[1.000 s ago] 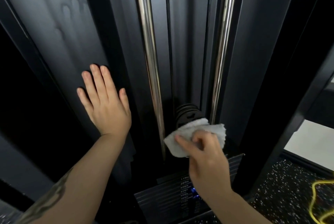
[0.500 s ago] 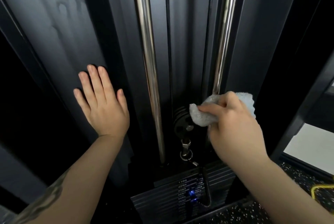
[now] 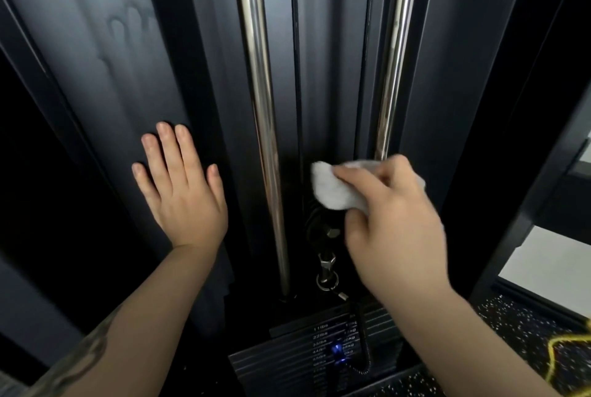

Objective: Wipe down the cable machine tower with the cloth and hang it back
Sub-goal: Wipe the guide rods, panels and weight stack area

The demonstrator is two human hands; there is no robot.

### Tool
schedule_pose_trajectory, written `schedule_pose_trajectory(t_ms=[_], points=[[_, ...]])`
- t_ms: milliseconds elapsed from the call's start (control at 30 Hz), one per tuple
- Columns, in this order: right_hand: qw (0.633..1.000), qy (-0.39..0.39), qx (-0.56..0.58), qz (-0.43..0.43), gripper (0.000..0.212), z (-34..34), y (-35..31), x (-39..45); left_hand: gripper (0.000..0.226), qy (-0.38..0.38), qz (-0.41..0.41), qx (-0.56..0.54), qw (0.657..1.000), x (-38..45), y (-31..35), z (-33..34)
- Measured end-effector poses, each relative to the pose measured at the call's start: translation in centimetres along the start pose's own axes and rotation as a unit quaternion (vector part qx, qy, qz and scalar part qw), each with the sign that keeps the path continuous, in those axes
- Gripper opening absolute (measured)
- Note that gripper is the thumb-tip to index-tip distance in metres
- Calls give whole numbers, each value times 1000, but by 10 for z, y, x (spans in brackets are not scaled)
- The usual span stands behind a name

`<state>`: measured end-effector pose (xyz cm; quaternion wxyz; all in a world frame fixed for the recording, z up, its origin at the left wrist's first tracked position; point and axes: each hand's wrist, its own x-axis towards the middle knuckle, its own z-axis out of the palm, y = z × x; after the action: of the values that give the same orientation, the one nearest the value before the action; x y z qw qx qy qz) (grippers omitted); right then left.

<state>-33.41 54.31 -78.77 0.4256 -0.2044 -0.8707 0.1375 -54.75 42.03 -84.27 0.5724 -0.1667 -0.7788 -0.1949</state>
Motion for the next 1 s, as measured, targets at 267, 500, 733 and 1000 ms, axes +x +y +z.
schedule_pose_trajectory(t_ms=[267, 500, 733, 1000], points=[[995, -73, -53, -47, 36, 11, 13, -5, 69, 3, 3, -8, 1000, 0, -1, 0], [998, -49, 0, -36, 33, 27, -9, -3, 69, 6, 1, -4, 1000, 0, -1, 0], [991, 86, 64, 83, 41, 10, 44, -28, 66, 1, -5, 17, 1000, 1, 0, -4], [995, -58, 73, 42, 50, 73, 39, -106, 65, -22, -14, 29, 999, 3, 2, -8]])
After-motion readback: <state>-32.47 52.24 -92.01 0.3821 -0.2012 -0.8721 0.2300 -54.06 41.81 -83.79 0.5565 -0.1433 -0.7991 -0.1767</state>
